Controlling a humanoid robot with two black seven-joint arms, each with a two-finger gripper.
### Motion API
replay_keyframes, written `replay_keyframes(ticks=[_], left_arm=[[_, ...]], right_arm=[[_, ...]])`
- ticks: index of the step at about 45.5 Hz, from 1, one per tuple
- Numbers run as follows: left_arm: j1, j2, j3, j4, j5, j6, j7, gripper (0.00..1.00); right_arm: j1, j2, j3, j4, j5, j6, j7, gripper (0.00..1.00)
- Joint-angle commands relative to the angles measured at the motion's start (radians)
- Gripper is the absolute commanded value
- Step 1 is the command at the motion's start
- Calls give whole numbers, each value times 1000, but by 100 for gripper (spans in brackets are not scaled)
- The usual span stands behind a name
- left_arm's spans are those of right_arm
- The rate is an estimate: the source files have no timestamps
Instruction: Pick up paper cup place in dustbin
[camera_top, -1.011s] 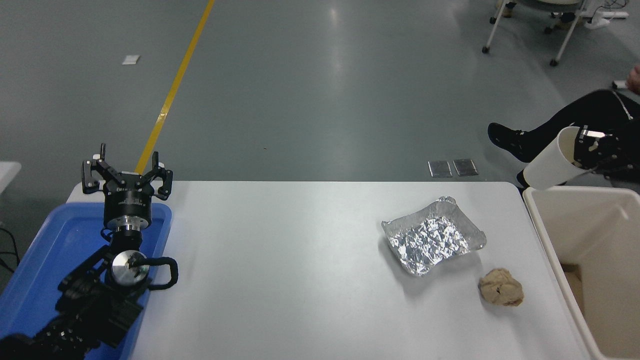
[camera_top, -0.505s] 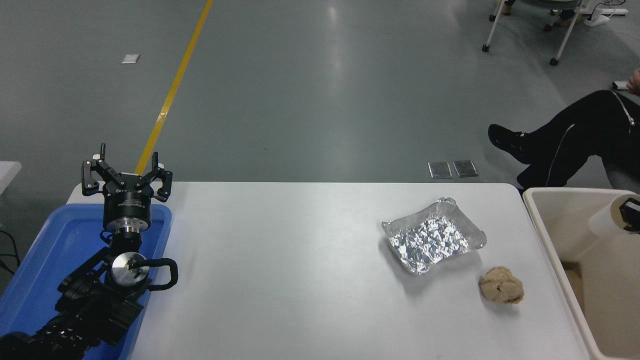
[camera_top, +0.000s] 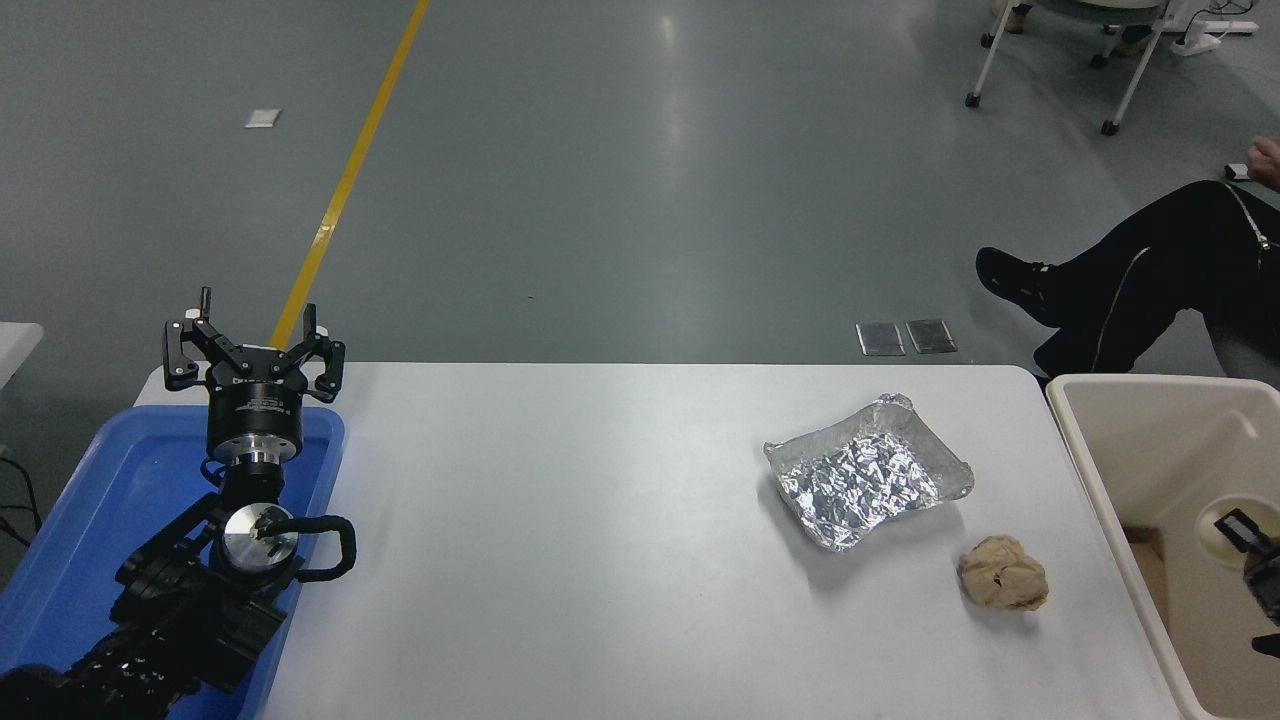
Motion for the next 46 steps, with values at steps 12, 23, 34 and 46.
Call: replay_keyframes(ticks=[12,23,34,46], left_arm=[[0,-2,0,-1,1,0,0,99],[0,0,0,-1,1,0,0,99],[0,-2,0,-1,1,0,0,99],[0,-2,0,-1,3,0,0,99]], right_arm=[[53,15,8,-12,16,-12,4,100],[138,-19,9,23,15,-5,5,100],[448,-273,-63,523,-5,24,-2,100],[963,-257,-582,1046,-8,26,1,100]])
